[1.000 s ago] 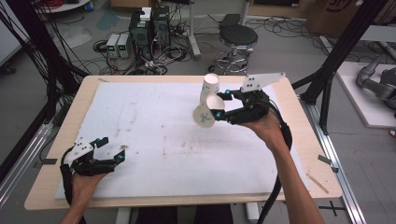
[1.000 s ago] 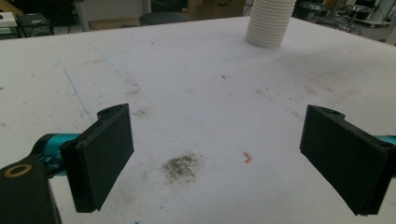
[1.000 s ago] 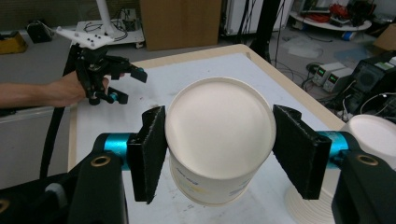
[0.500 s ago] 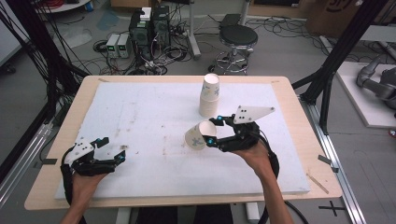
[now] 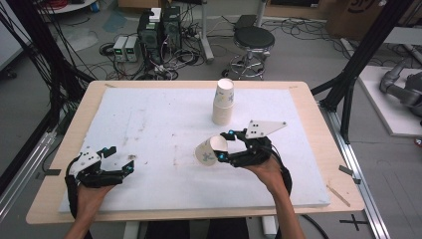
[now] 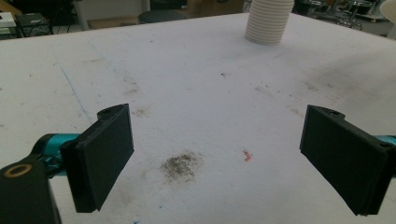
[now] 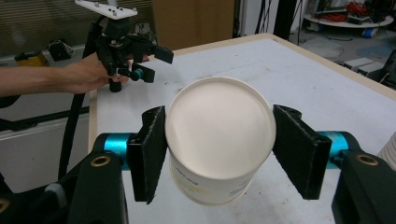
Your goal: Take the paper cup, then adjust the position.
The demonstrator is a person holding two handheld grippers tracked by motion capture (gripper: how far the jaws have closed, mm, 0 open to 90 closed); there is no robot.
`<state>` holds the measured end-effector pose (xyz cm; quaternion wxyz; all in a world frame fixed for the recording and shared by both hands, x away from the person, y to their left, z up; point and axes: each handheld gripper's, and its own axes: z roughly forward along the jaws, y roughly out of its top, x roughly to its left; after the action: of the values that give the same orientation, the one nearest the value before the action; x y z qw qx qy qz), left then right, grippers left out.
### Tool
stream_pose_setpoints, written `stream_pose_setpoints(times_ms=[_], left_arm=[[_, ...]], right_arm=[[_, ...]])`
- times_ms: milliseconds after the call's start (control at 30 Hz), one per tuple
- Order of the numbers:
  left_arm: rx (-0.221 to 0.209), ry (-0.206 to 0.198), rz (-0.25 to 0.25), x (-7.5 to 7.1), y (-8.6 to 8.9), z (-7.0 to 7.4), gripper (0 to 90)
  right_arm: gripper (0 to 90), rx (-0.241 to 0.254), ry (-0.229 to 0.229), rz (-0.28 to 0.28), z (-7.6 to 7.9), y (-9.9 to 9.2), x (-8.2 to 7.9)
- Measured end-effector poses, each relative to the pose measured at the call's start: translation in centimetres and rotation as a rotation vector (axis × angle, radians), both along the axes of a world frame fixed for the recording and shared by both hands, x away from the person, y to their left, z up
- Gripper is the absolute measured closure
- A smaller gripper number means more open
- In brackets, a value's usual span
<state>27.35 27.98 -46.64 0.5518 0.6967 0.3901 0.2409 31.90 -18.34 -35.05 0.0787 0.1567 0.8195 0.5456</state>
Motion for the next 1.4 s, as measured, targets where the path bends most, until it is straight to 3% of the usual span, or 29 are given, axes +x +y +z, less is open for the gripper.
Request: stream_pose_setpoints(times_ms=[367, 567, 767, 867, 900, 933, 967, 1033, 1067, 1100, 1133, 1167, 1200, 1233, 1267, 1300, 1400], left_arm=[[-0.023, 0.001, -0.008, 0.0, 0.2, 0.0, 9.6], [-0.062, 0.016, -0.05, 0.3, 0.6, 0.0, 8.1], [-0.08, -0.029, -0.097, 0.3, 1.2, 1.6, 8.1], [-0.08, -0.06, -0.19, 0.5, 1.0, 3.0, 8.1], [-0.08, -0.06, -0.19, 0.5, 1.0, 3.0, 8.1], [-0.071, -0.07, -0.247, 0.7, 0.7, 3.6, 8.1], [-0.071, -0.07, -0.247, 0.7, 0.7, 3.6, 8.1], [-0.054, -0.078, -0.302, 1.0, 0.2, 4.3, 8.1], [-0.04, -0.087, -0.36, 1.3, -0.4, 5.0, 8.1], [-0.04, -0.087, -0.36, 1.3, -0.4, 5.0, 8.2], [-0.027, -0.095, -0.414, 1.6, -1.2, 5.7, 8.1], [-0.027, -0.095, -0.414, 1.6, -1.2, 5.7, 8.1], [-0.016, -0.102, -0.467, 2.0, -2.1, 6.4, 8.1], [-0.016, -0.102, -0.467, 2.0, -2.1, 6.4, 8.1], [-0.012, -0.11, -0.516, 2.5, -3.1, 7.0, 8.1], [-0.012, -0.11, -0.516, 2.5, -3.1, 7.0, 8.1], [-0.042, -0.114, -0.604, 3.4, -5.2, 7.7, 8.1]], right_arm=[[38.0, -0.001, 0.004, 0.01, -0.3, 0.3, 0.3], [38.0, 0.0, 0.006, 0.018, -0.2, 0.2, 0.4], [38.1, 0.002, -0.003, 0.036, 0.3, 0.2, 0.3], [38.1, 0.009, -0.009, 0.06, 0.6, 0.3, 0.2], [38.1, 0.009, -0.009, 0.06, 0.6, 0.3, 0.2], [38.1, 0.011, -0.01, 0.076, 0.7, 0.4, 0.2], [38.1, 0.013, -0.013, 0.078, 0.8, 0.5, 0.3], [38.1, 0.015, -0.013, 0.091, 0.9, 0.6, 0.3], [38.1, 0.017, -0.015, 0.1, 1.0, 0.6, 0.3], [38.1, 0.017, -0.015, 0.1, 1.0, 0.6, 0.3], [38.1, 0.017, -0.012, 0.112, 1.1, 0.8, 0.4], [38.1, 0.018, -0.015, 0.118, 1.1, 0.8, 0.4], [38.1, 0.02, -0.017, 0.124, 1.2, 0.9, 0.4], [38.1, 0.02, -0.018, 0.133, 1.2, 1.0, 0.5], [38.1, 0.022, -0.021, 0.139, 1.3, 1.1, 0.5], [38.1, 0.022, -0.021, 0.139, 1.3, 1.1, 0.5], [38.1, 0.025, -0.021, 0.163, 1.5, 1.6, 0.7]])
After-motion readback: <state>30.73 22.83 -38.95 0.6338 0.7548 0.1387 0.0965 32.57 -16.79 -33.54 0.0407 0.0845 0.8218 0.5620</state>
